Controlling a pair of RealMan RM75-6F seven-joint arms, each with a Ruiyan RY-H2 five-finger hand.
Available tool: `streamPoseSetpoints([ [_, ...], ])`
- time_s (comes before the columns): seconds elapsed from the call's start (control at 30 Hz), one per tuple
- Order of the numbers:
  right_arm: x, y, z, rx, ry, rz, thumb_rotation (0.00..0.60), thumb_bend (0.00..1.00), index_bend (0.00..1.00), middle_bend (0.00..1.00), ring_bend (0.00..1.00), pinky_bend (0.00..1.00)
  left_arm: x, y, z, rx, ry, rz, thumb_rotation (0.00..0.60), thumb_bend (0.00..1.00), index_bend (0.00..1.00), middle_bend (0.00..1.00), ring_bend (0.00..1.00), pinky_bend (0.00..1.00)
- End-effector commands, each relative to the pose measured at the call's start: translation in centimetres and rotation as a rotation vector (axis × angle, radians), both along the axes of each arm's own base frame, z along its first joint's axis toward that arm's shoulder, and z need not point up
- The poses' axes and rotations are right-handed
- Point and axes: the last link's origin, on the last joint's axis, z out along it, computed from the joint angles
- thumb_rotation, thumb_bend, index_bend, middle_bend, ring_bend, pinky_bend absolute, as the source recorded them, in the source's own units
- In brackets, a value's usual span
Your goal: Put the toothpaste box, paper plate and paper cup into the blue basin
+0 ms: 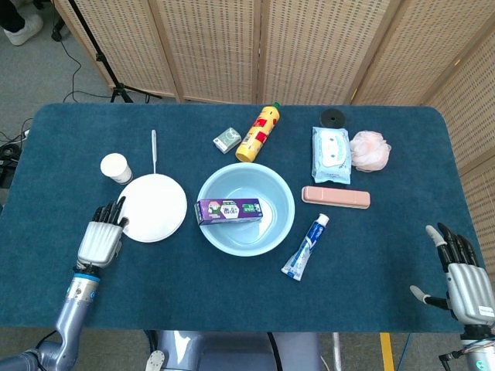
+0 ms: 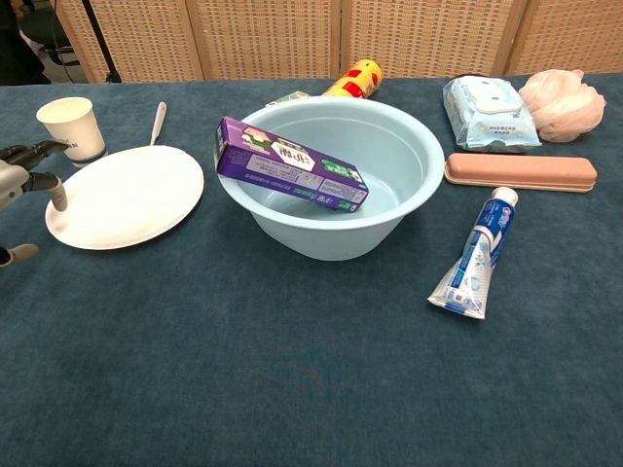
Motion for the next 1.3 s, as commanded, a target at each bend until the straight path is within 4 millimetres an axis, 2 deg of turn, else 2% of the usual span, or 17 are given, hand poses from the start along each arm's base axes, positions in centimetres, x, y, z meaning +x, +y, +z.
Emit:
streamPoseSetpoints([
  [0.03,0.0,0.0,0.0,-0.001,-0.001,0.000,0.600,0.13,0.00,0.00,0.00,0.00,0.1,0.2,-0.3,0.007,-0.002,-0.003,0.600,0.26,0.41,0.02,0.10,0.20],
  [0.77,0.0,0.0,0.1,-0.006,-0.006,0.002,0.600,0.13,0.00,0.00,0.00,0.00,0.6,1.1,-1.6,0.008,0.003,0.005,0.600,0.27,0.44,0.03,0.10,0.20],
  [1.3,0.1,0.0,0.0,-0.001,-0.004,0.003,0.600,0.13,0.00,0.00,0.00,0.00,0.3,1.4,-2.3,0.030,-0.006,0.033,0.600,0.29,0.44,0.04,0.10,0.20],
])
